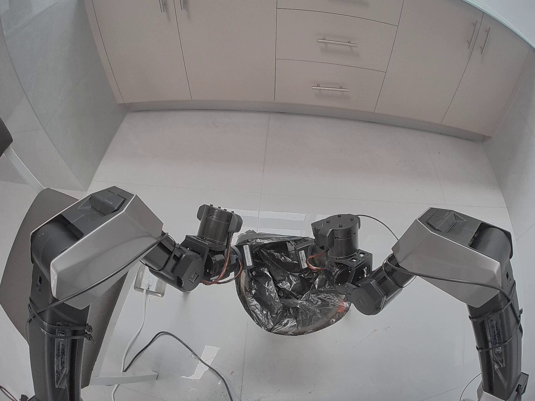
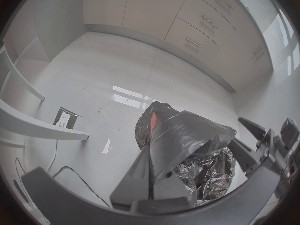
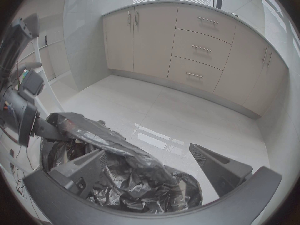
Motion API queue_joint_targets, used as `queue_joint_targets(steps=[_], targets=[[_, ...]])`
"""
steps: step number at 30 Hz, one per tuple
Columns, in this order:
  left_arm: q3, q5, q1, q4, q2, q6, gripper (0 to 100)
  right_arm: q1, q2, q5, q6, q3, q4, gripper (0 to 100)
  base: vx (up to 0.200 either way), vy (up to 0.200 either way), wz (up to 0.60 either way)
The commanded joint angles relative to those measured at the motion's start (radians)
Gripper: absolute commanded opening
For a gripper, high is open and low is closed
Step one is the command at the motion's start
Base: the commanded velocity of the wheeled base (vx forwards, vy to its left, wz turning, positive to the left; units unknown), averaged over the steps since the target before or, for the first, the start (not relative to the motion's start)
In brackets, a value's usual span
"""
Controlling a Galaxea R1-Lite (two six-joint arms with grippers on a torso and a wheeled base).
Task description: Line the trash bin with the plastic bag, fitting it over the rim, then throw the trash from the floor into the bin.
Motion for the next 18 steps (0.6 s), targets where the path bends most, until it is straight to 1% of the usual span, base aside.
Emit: queue_joint_targets(steps=[1,7,10,14,18], targets=[[-0.017,-0.005,0.005,-0.003,0.033,0.029,0,-0.012,0.052,-0.001,-0.003,-0.047,-0.002,100,0.000,0.000,0.00],[-0.038,-0.003,0.001,0.013,0.038,0.037,0,-0.024,0.069,-0.001,-0.005,-0.071,-0.002,100,0.000,0.000,0.00],[-0.033,0.018,-0.001,0.016,0.033,0.075,0,-0.032,0.069,-0.001,-0.006,-0.091,0.004,100,0.000,0.000,0.00],[-0.029,0.052,-0.010,0.014,0.025,0.080,0,-0.032,0.071,-0.001,-0.020,-0.099,0.004,100,0.000,0.000,0.00],[-0.027,0.054,-0.024,0.014,0.022,0.077,0,-0.033,0.078,-0.001,-0.026,-0.106,0.004,100,0.000,0.000,0.00]])
